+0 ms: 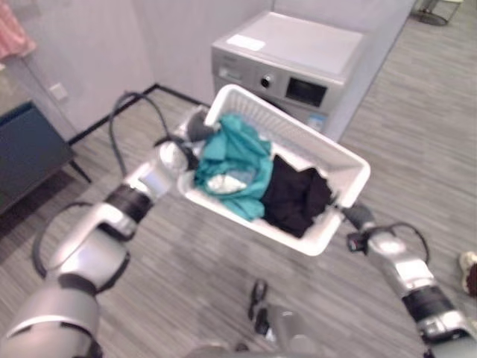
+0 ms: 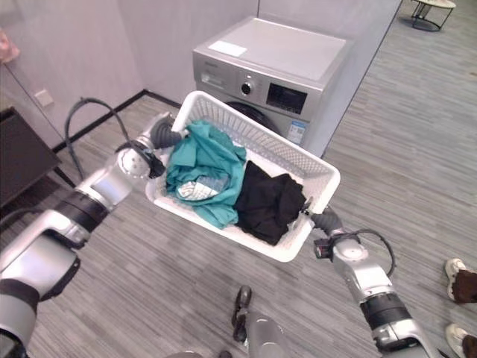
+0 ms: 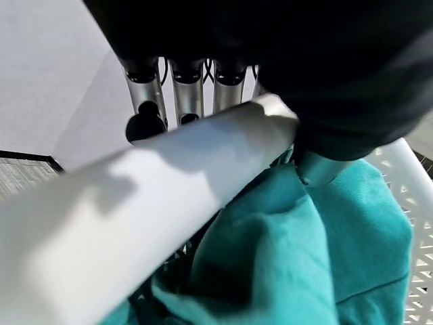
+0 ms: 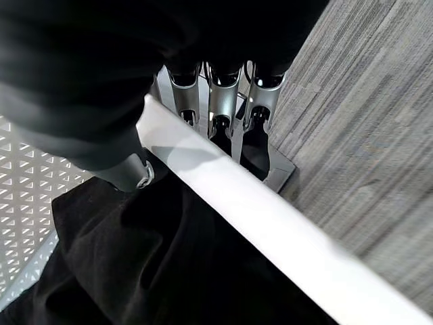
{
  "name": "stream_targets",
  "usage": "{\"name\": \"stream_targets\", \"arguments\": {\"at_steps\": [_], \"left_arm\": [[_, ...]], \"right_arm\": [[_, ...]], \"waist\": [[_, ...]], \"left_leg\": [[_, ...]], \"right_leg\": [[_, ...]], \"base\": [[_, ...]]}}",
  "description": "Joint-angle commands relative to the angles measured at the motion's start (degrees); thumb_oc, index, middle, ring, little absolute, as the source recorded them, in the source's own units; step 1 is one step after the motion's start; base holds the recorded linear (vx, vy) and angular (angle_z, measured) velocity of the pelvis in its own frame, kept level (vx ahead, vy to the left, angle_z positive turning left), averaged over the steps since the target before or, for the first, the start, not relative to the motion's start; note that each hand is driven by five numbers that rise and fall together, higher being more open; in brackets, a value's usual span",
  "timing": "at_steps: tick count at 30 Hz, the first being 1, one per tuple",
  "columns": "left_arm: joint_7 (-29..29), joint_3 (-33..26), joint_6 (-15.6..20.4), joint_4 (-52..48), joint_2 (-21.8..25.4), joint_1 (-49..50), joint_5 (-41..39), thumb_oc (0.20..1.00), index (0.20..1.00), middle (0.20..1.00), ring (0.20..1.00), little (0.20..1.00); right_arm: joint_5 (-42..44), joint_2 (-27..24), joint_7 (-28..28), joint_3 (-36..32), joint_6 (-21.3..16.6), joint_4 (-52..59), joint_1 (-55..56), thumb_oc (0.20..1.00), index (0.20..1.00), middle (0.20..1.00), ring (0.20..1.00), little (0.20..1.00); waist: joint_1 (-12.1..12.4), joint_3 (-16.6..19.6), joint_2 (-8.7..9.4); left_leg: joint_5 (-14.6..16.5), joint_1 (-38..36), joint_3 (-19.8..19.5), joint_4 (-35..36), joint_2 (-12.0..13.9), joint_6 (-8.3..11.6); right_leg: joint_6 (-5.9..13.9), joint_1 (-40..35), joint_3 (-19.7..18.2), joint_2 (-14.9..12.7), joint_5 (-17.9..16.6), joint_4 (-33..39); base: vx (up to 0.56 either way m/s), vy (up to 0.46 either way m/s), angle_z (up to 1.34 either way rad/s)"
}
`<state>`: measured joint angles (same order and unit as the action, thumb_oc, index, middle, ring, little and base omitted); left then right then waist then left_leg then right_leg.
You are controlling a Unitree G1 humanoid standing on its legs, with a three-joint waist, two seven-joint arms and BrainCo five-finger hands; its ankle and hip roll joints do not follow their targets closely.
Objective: Grab the laundry basket,head to the washer,open it,put in the laundry and shut it.
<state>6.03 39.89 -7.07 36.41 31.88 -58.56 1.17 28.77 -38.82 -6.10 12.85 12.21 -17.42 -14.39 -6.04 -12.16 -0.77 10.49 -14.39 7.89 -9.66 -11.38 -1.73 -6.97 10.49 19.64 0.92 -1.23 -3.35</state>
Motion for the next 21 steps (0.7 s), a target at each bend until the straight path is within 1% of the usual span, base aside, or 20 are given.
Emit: {"name": "stream_targets", "arguments": {"at_steps": [1, 2, 3, 4, 5, 6, 7, 8, 9, 11, 12, 13, 14, 15, 16, 18, 20, 21], "left_arm": [[-0.1, 1.6, 6.2, -4.3, -4.5, -4.7, 2.2, 0.200, 0.200, 0.200, 0.200, 0.200], [-0.3, 1.6, 6.2, -4.2, -4.6, -4.4, 2.2, 0.200, 0.200, 0.200, 0.200, 0.200], [-0.3, 1.3, 6.4, -4.3, -4.2, -3.9, 2.2, 0.200, 0.200, 0.200, 0.200, 0.200], [-0.7, 1.6, 6.1, -4.8, -3.0, -3.5, 2.0, 0.200, 0.200, 0.200, 0.200, 0.200], [-0.8, 1.6, 5.9, -5.2, -2.2, -3.6, 1.6, 0.200, 0.200, 0.200, 0.200, 0.200], [-0.7, 1.5, 5.5, -6.3, -1.1, -4.1, 0.7, 0.200, 0.200, 0.200, 0.200, 0.200], [-0.8, 1.5, 5.4, -6.5, -0.9, -4.1, 0.6, 0.200, 0.200, 0.200, 0.200, 0.200], [-0.5, 1.5, 5.2, -7.0, -0.8, -4.7, -0.3, 0.200, 0.200, 0.200, 0.200, 0.200], [-0.4, 1.7, 5.0, -7.2, -1.0, -5.4, -0.7, 0.200, 0.200, 0.200, 0.200, 0.200], [-0.4, 1.8, 5.0, -7.4, -2.1, -6.6, -0.6, 0.200, 0.200, 0.200, 0.200, 0.200], [-0.4, 1.8, 5.0, -7.7, -2.3, -6.9, -0.5, 0.200, 0.200, 0.200, 0.200, 0.200], [-0.2, 1.9, 5.2, -7.5, -3.1, -7.6, -0.4, 0.200, 0.200, 0.200, 0.200, 0.200], [0.0, 1.9, 5.4, -7.6, -3.1, -7.5, -0.3, 0.200, 0.200, 0.200, 0.200, 0.200], [0.5, 2.1, 5.8, -7.6, -3.3, -7.6, -0.2, 0.200, 0.200, 0.200, 0.200, 0.200], [0.6, 2.2, 5.9, -7.5, -3.3, -7.7, -0.2, 0.200, 0.200, 0.200, 0.200, 0.200], [0.8, 2.4, 6.0, -7.6, -3.0, -7.8, -0.1, 0.200, 0.200, 0.200, 0.200, 0.200], [1.1, 2.9, 6.2, -7.5, -2.6, -8.2, 0.2, 0.200, 0.200, 0.200, 0.200, 0.200], [1.2, 2.9, 6.4, -7.4, -3.0, -8.7, 0.6, 0.200, 0.200, 0.200, 0.200, 0.200]], "right_arm": [[1.1, 1.1, 2.4, -3.7, -8.3, 4.9, -8.3, 0.200, 0.200, 0.200, 0.200, 0.200], [1.6, 1.1, 2.5, -3.5, -8.5, 5.4, -8.2, 0.200, 0.200, 0.200, 0.200, 0.200], [2.3, 1.1, 2.5, -3.2, -8.7, 5.7, -8.1, 0.200, 0.200, 0.200, 0.200, 0.200], [3.0, 0.6, 2.2, -3.4, -8.9, 6.0, -8.0, 0.200, 0.200, 0.200, 0.200, 0.200], [3.0, 0.3, 2.1, -3.3, -9.0, 6.2, -8.3, 0.200, 0.200, 0.200, 0.200, 0.200], [2.7, 0.1, 2.0, -2.5, -9.1, 7.1, -9.1, 0.200, 0.200, 0.200, 0.200, 0.200], [2.7, 0.1, 2.0, -2.5, -9.1, 7.2, -9.1, 0.200, 0.200, 0.200, 0.200, 0.200], [2.3, -0.2, 1.4, -2.0, -9.0, 8.1, -9.5, 0.200, 0.200, 0.200, 0.200, 0.200], [2.1, -0.4, 1.2, -2.2, -8.9, 8.7, -9.4, 0.200, 0.200, 0.200, 0.200, 0.200], [1.9, -0.5, 1.3, -2.6, -8.8, 9.9, -8.7, 0.200, 0.200, 0.200, 0.200, 0.200], [1.5, -0.5, 1.5, -2.6, -8.7, 10.1, -8.7, 0.200, 0.200, 0.200, 0.200, 0.200], [1.3, -0.3, 1.7, -2.1, -8.9, 10.0, -8.9, 0.200, 0.200, 0.200, 0.200, 0.200], [1.1, -0.2, 1.7, -2.0, -9.0, 10.0, -8.9, 0.200, 0.200, 0.200, 0.200, 0.200], [0.7, 0.1, 1.9, -1.2, -9.3, 9.8, -9.4, 0.200, 0.200, 0.200, 0.200, 0.200], [0.7, 0.1, 1.9, -1.2, -9.3, 9.8, -9.5, 0.200, 0.200, 0.200, 0.200, 0.200], [0.7, 0.4, 1.8, -0.8, -9.5, 9.8, -10.3, 0.200, 0.200, 0.200, 0.200, 0.200], [0.8, 0.8, 1.7, -0.1, -9.8, 9.6, -11.5, 0.200, 0.200, 0.200, 0.200, 0.200], [0.8, 1.0, 1.8, 0.2, -9.9, 9.4, -12.7, 0.200, 0.200, 0.200, 0.200, 0.200]], "waist": [[3.3, 6.3, 2.72], [3.1, 6.8, 2.40], [3.0, 7.3, 1.99], [2.9, 7.4, 2.22], [3.2, 7.1, 2.59], [4.1, 6.4, 3.48], [4.2, 6.0, 3.59], [5.6, 5.0, 4.82], [5.9, 4.6, 5.05], [6.6, 3.9, 6.19], [6.9, 3.6, 6.91], [7.2, 3.6, 7.19], [7.8, 3.5, 7.35], [9.5, 3.4, 6.90], [9.4, 3.4, 7.01], [10.3, 3.2, 6.46], [11.1, 3.0, 5.94], [11.0, 4.3, 4.96]], "left_leg": [[-0.4, 2.7, 0.2, -8.6, 15.2, 2.87], [-2.2, 2.7, -0.2, -10.8, 16.3, 3.74], [-4.8, 2.4, -0.4, -12.9, 18.0, 4.66], [-12.4, 5.3, -0.6, -22.3, 22.0, 5.92], [-15.5, 7.8, -1.3, -28.5, 23.8, 5.83], [-17.4, 11.5, -3.4, -36.3, 25.8, 5.00], [-17.5, 12.2, -3.0, -37.3, 26.2, 4.59], [-16.0, 16.8, -3.5, -39.8, 27.3, 4.35], [-14.4, 19.3, -3.9, -39.3, 27.8, 4.12], [-11.8, 22.2, -3.1, -33.3, 27.2, 3.88], [-12.7, 22.7, -1.5, -29.4, 27.0, 3.28], [-12.4, 22.6, -1.3, -21.8, 26.1, 3.70], [-12.7, 23.0, -2.2, -16.9, 24.8, 3.97], [-13.8, 22.4, -7.2, -3.4, 20.9, 5.43], [-14.3, 22.3, -7.3, -2.8, 20.7, 5.37], [-15.2, 23.1, -10.7, 0.6, 18.9, 5.96], [-15.1, 23.4, -13.8, 1.0, 17.3, 6.23], [-14.6, 20.8, -13.5, 3.6, 17.9, 6.12]], "right_leg": [[14.21, -4.5, -3.4, -8.2, -2.2, 2.7], [13.31, -5.7, -3.2, -6.8, -1.7, 2.3], [12.29, -6.8, -3.4, -5.1, -0.6, 1.9], [9.51, -9.2, -3.6, -2.6, 1.5, 2.1], [8.08, -10.5, -3.4, -1.6, 2.3, 2.3], [6.04, -12.6, -4.4, 0.3, 3.9, 2.6], [5.50, -12.4, -3.9, 0.3, 3.5, 2.6], [5.01, -15.1, -4.7, 1.2, 5.0, 3.0], [5.25, -15.8, -4.8, 1.4, 5.6, 3.1], [5.97, -16.9, -4.8, 0.7, 6.2, 3.1], [5.97, -16.7, -4.3, -0.1, 5.4, 3.2], [6.65, -17.2, -4.3, -0.5, 5.8, 3.3], [6.97, -17.6, -4.4, -0.9, 6.0, 3.1], [7.64, -18.8, -5.5, -1.0, 7.2, 2.3], [7.64, -18.7, -5.3, -1.1, 7.1, 2.3], [7.54, -19.5, -6.3, -1.0, 8.1, 1.3], [7.50, -19.8, -7.6, -1.1, 9.3, -0.3], [8.16, -20.1, -7.7, -0.9, 10.8, -0.8]], "base": [[0.40, -0.231, 0.38], [0.43, -0.282, 0.23], [0.47, -0.434, 0.08], [0.39, -0.463, 0.05], [0.44, -0.601, -0.10], [0.21, -0.376, -0.28], [0.33, -0.441, -0.41], [0.17, -0.227, -0.57], [0.30, -0.241, -0.45], [0.14, -0.040, -0.24], [0.11, 0.033, -0.08], [0.10, 0.063, -0.11], [0.30, 0.175, -0.11], [0.23, 0.140, -0.11], [0.23, 0.154, -0.06], [0.13, 0.096, -0.38], [0.17, 0.170, -0.90], [0.16, 0.167, -0.81]]}}
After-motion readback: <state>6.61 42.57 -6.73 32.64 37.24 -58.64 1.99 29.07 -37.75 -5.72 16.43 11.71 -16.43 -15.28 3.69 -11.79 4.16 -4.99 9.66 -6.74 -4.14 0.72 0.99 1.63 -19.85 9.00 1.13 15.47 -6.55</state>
